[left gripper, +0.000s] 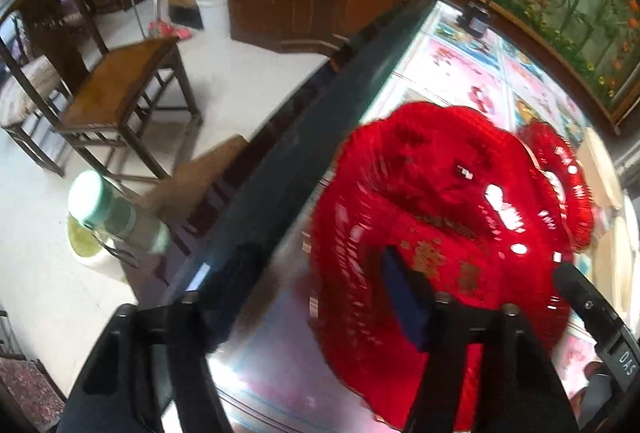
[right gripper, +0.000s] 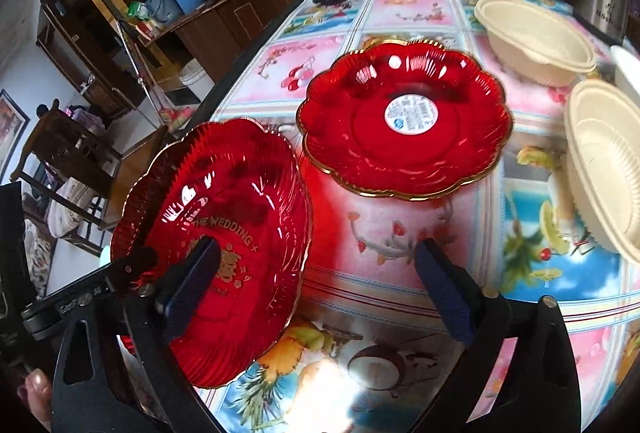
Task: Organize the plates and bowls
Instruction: 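Move both grippers to the large red plate and grasp its rim side by side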
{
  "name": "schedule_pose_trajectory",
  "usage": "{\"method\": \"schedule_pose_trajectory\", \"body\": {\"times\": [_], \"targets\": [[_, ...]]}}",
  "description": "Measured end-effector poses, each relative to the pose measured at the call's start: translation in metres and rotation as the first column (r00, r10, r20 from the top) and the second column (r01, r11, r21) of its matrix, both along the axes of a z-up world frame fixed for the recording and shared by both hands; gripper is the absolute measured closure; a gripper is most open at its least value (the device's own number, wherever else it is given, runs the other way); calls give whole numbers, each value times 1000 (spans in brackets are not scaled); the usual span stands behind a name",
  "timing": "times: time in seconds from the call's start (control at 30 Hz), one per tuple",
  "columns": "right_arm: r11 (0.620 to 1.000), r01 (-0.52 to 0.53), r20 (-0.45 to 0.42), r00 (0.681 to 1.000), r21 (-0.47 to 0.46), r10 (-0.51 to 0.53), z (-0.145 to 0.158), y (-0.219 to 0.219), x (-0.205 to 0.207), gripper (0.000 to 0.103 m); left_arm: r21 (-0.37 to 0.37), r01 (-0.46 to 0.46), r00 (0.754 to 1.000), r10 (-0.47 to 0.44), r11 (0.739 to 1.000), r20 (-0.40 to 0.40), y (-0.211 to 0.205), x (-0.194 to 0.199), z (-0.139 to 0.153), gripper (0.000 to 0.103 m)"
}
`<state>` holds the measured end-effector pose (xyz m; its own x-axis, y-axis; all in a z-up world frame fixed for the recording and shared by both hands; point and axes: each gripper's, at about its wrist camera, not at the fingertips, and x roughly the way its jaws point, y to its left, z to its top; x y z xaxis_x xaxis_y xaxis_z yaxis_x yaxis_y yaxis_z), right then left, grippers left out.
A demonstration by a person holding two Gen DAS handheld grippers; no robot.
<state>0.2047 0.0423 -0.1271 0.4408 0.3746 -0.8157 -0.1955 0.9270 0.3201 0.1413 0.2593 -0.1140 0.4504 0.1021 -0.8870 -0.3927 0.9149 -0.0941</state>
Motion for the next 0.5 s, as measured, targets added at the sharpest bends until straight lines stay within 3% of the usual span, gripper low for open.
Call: {"method": "schedule_pose_trajectory", "body": {"times": [0.07, 0.13, 0.17, 0.23, 0.3, 0.33, 0.5], "targets": [[1000, -2, -11, 1000, -3, 2, -4, 2, 3, 13, 37, -13, 1000, 13, 999, 1, 3, 0, -1, 55], [1000, -10, -48, 999, 8, 11, -12, 5, 8, 26, 35, -6, 1000, 5, 999, 17, 5, 1, -1, 59], [1000, -14, -68, 998, 8, 14, -16, 7, 11, 37, 35, 1, 1000, -2, 999, 21, 5, 1, -1, 62], [999, -16, -48, 999, -31, 14, -17, 13, 12, 46, 37, 19, 999, -20, 999, 30, 4, 1, 0, 75], [999, -42, -53, 998, -32, 40, -19, 18, 14, 73, 22, 36, 999, -37, 999, 32, 3, 2, -2, 84], [999, -47, -57, 997, -23, 46, -20, 19, 15, 80, 4, 47, 998, -47, 999, 31, 1, 4, -3, 88], [998, -44, -48, 998, 44, 46, -24, 18, 13, 93, 35, 58, 998, -60, 998, 32, -6, 4, -2, 88]]}}
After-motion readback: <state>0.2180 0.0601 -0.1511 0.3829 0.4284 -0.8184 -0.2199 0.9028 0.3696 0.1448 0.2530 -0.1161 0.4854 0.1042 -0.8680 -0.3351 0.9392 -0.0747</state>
